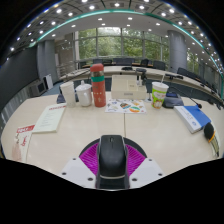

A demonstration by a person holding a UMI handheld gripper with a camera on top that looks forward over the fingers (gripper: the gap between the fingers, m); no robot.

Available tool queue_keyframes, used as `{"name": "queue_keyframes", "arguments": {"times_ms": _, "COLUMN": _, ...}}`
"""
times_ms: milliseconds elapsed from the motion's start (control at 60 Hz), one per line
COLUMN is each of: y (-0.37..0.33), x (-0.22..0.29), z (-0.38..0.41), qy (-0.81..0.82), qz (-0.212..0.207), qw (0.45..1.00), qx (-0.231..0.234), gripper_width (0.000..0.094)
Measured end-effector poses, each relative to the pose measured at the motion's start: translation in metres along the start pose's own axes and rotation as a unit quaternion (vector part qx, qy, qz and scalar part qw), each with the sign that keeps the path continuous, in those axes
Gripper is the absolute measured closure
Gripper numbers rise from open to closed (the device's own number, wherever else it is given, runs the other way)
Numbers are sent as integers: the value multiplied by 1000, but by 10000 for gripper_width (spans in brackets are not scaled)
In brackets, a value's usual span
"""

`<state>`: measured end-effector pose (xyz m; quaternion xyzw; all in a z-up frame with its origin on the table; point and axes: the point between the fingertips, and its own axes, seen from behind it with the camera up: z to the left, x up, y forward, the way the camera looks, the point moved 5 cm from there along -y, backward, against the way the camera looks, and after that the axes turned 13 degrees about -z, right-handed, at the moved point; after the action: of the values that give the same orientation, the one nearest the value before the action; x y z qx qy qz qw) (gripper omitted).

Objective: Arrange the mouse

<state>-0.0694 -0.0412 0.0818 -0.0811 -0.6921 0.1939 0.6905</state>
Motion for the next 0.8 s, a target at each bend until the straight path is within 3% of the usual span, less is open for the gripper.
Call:
{"name": "queue_keyframes", "arguments": {"times_ms": 117, "y": 19, "x": -27, "z": 11, "qy": -14, "qz": 18, "qw": 1000, "qx": -14, "gripper_width": 600}}
{"name": "queue_keyframes", "arguments": {"times_ms": 233, "y": 26, "x": -53, "z": 12, "qy": -4, "qz": 55, "qw": 998, "qx": -29, "gripper_width": 513}}
{"name": "queue_keyframes", "arguments": {"times_ms": 317, "y": 19, "x": -52, "z": 12, "qy": -5, "qz": 51, "qw": 998, "qx": -31, "gripper_width": 434}}
{"name": "queue_keyframes", "arguments": {"times_ms": 350, "y": 14, "x": -51, "z": 13, "qy": -4, "qz": 55, "qw": 998, "qx": -29, "gripper_width": 352}}
{"name": "queue_keyframes", "arguments": {"times_ms": 417, "y": -3, "x": -41, "z": 17, "qy": 1, "qz": 49, "qw": 999, "qx": -24, "gripper_width": 68}}
{"name": "queue_keyframes", "arguments": {"times_ms": 467, "y": -21, "x": -31, "z": 16, "qy": -2, "qz": 42, "qw": 999, "qx": -30, "gripper_width": 108}}
{"name": "queue_keyframes", "arguments": {"times_ms": 533, "y": -53, "x": -16, "z": 13, "qy": -10, "qz": 35, "qw": 998, "qx": -47, "gripper_width": 70}}
{"name": "queue_keyframes", "arguments": {"times_ms": 800, "y": -199, "x": 9, "z": 24, "qy": 4, "qz": 15, "qw": 998, "qx": -61, "gripper_width": 84}}
